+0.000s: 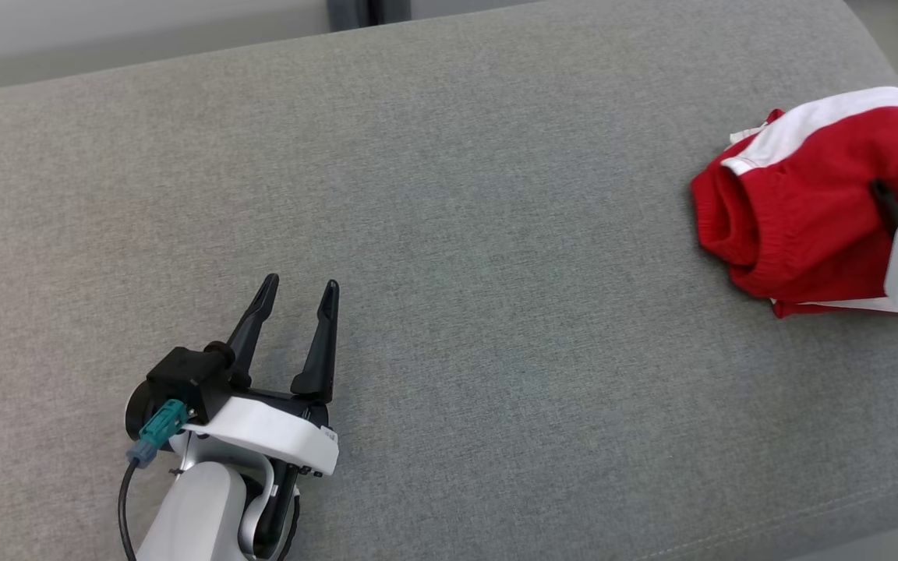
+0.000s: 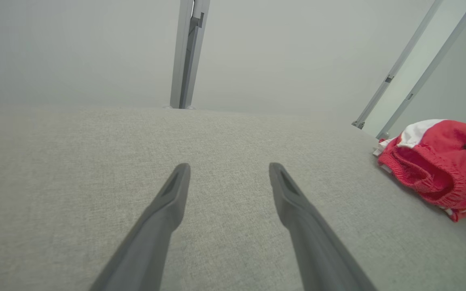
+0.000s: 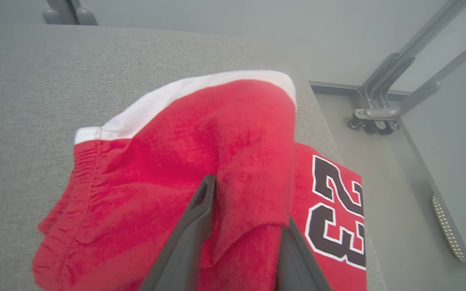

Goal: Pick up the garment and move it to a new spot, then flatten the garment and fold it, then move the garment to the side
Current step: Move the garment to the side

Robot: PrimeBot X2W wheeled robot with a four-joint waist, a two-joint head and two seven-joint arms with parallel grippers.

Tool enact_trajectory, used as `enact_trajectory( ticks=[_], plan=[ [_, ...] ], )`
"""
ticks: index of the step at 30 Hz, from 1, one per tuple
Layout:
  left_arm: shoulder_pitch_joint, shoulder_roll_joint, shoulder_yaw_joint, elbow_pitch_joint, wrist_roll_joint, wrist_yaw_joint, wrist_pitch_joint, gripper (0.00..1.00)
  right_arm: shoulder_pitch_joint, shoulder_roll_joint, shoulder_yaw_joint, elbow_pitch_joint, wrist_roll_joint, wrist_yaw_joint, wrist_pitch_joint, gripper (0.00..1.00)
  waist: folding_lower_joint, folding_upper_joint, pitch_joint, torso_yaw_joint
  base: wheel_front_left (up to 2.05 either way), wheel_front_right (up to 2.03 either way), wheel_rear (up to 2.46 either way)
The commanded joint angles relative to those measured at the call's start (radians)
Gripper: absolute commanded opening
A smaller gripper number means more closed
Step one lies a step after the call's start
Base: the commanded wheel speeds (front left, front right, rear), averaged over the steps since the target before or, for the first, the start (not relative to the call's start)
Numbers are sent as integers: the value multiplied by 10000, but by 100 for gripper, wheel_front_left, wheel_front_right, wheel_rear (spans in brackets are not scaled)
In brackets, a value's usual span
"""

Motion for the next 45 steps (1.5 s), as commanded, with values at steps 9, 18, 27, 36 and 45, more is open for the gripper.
enact_trajectory(
  ticks=[9, 18, 27, 36, 45],
  plan=[
    [-10, 130, 130, 30, 132, -37, -42, 100, -575, 788, -60, 2895, -1361, -3, -1704, 100, 0, 0, -104, 368, 0, 0, 0],
    [315, 120, 226, 18, 75, -6, -43, 100, -176, 967, -912, 3037, -1977, -1, -2284, 100, 0, 0, -828, 265, 0, 0, 0],
    [698, 236, 557, -240, 79, 107, -43, 100, -42, 996, -1919, 1759, -2090, -1, -2657, 100, 0, 0, -1504, 218, 0, 0, 0],
    [1056, 353, 701, -541, 70, 222, -43, 100, 1936, 223, -3981, -1539, -2585, -1, -2658, 100, 0, 0, -2072, 993, 0, 0, 0],
    [1350, 474, 711, -838, -33, 341, 23, 100, 5106, 468, -6440, -4784, -3602, -1, -2645, 100, 0, 0, -2600, 1998, 0, 0, 0]
  ],
)
